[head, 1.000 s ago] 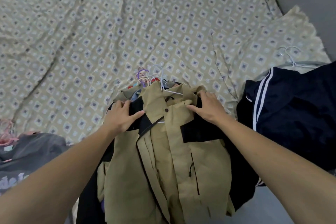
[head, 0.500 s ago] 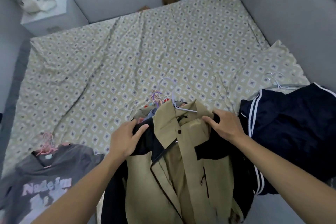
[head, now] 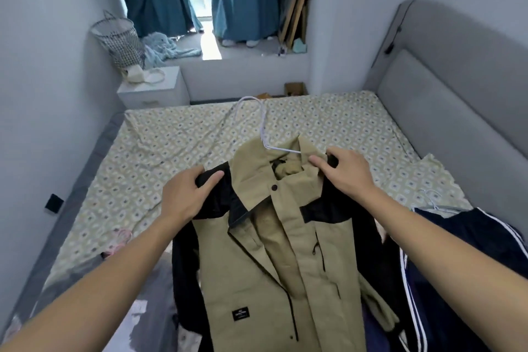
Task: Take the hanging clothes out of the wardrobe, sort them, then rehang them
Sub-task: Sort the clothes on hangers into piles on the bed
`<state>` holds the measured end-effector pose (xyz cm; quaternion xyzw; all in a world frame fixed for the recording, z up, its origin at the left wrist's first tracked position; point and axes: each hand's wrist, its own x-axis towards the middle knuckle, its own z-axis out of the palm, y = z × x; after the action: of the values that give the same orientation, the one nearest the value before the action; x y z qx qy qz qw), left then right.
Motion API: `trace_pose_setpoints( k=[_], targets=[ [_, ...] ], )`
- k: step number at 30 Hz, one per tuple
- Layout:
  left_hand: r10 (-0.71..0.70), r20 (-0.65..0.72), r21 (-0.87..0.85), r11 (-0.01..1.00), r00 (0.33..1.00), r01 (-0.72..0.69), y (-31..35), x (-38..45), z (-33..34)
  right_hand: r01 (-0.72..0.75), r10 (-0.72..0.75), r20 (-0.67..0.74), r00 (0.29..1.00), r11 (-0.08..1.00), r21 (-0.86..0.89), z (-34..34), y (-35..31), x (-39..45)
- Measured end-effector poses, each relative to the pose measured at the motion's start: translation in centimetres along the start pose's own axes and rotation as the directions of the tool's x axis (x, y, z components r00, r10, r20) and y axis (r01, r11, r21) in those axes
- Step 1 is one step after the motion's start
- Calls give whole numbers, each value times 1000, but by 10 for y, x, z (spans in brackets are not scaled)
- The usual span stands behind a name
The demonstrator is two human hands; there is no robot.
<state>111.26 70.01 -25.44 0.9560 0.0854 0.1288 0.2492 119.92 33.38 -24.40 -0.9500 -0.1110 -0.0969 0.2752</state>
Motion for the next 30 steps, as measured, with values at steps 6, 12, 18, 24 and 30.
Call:
trace_pose_setpoints(
  k=[6,12,18,24,30],
  targets=[
    [26,-145,-58,998,989,-35,-48,13,-98,46,-57,-129,990,995,-88,-24,-129,-1],
    [120,-254,-19,992,960,-129,-114,21,-221,104,-133,-214,968,984,-142,-30,-267,-8],
    [173,-362,86,985,916,-152,-168,7,-326,131,-157,-253,955,985,-115,-21,-371,-30],
    [183,-424,142,981,887,-134,-214,-71,-397,233,-246,-249,937,969,-81,2,-441,-84],
    [110,-386,186,982,916,-39,-275,-184,-435,295,-303,-193,933,953,-69,43,-488,-174]
  ],
)
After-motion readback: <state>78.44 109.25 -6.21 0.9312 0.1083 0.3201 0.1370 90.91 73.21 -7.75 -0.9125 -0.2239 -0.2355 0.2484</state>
